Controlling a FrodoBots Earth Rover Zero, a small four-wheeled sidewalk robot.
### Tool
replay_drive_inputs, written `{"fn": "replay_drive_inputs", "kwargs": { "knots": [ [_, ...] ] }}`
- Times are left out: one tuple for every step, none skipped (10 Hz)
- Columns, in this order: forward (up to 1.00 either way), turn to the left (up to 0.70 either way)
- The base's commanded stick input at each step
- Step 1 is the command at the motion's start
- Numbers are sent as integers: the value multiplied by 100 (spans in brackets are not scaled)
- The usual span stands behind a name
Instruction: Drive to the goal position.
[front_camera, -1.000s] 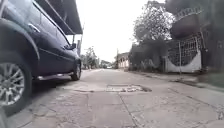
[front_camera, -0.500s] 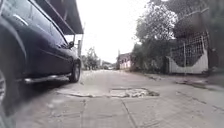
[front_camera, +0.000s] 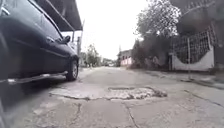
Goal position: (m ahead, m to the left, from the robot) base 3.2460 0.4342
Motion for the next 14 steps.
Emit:
{"fn": "replay_drive_inputs", "kwargs": {
  "knots": [
    [70,27],
    [70,17],
    [70,8],
    [70,1],
    [70,0],
    [70,0],
    [70,0],
    [70,0],
    [70,0],
    [70,0],
    [70,0],
    [70,-10],
    [70,-21],
    [70,-32]
  ]
}}
